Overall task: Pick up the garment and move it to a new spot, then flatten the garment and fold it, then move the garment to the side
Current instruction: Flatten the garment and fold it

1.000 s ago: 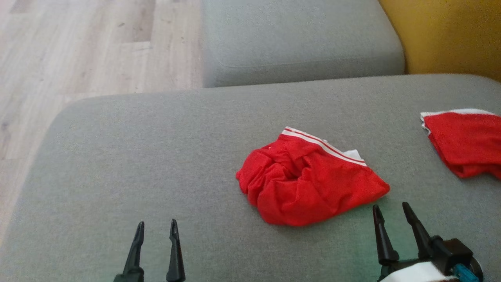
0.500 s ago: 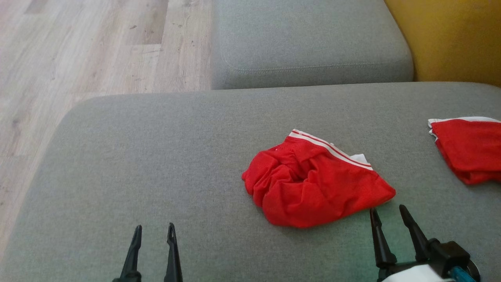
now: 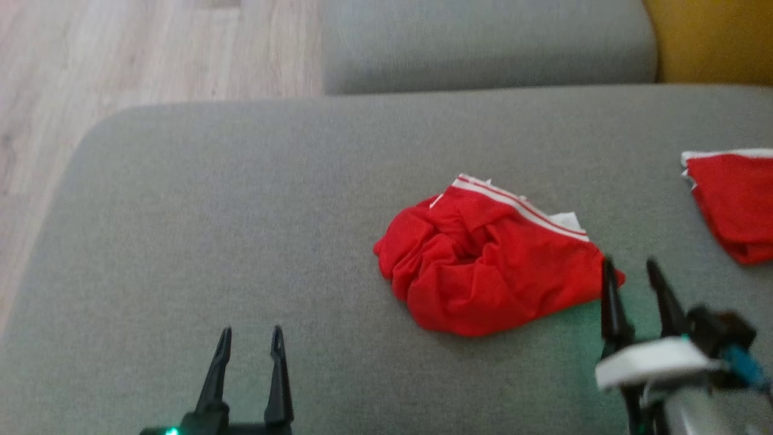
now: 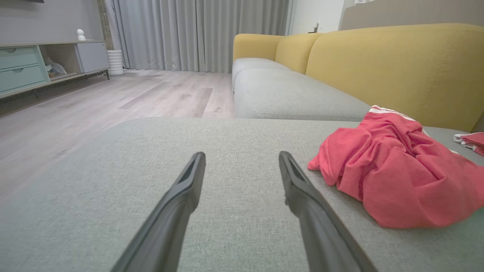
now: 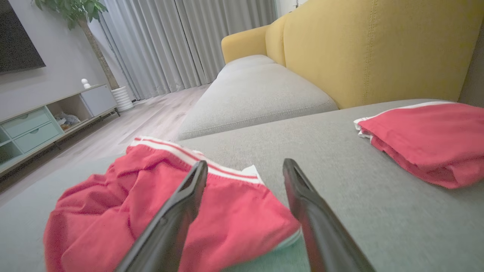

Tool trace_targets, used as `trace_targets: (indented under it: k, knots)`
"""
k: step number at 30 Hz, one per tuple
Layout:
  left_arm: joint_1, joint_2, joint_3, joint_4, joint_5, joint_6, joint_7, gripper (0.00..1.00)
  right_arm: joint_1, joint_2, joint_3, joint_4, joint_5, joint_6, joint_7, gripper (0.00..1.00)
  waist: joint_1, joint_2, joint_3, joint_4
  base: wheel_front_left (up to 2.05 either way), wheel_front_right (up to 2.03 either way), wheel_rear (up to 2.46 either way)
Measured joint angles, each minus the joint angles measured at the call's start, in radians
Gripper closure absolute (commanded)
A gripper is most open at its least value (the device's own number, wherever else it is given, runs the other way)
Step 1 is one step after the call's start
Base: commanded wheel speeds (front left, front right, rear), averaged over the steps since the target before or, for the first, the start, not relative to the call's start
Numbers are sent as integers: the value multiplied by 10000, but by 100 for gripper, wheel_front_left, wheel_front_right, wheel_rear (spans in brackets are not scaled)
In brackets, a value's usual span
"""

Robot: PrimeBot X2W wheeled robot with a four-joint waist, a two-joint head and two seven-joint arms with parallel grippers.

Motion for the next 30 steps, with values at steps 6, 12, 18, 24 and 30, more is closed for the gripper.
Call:
trace_targets:
  k: [6, 12, 18, 24, 30]
  knots:
    - [-824, -8, -291, -17, 2, 0, 0, 0, -1856, -606, -155, 1831, 497, 0, 0, 0, 3, 0, 901, 103, 0, 0, 0]
    - [-1312, -17, -430, 21, 2, 10, 0, 0, -2775, -767, 474, 4541, 1703, 0, 75, 0, 3, 0, 1504, 354, 0, 0, 0]
    - [-1374, -19, -594, 111, 2, 56, 0, 0, -3483, -848, 1521, 5024, 2830, -2, 75, 100, 1, 0, 1560, 486, 0, 0, 0]
    - [-1447, -19, -621, 88, -88, 84, 0, 0, -3861, -1427, 1716, 4054, 2989, -2, 73, 100, 0, 0, 1281, 380, 0, 0, 0]
    - [-1508, -21, -836, 29, -265, 105, 0, 0, -5726, -2520, 1373, 2729, 2418, -2, 71, 100, -1, 0, 924, 250, 0, 0, 0]
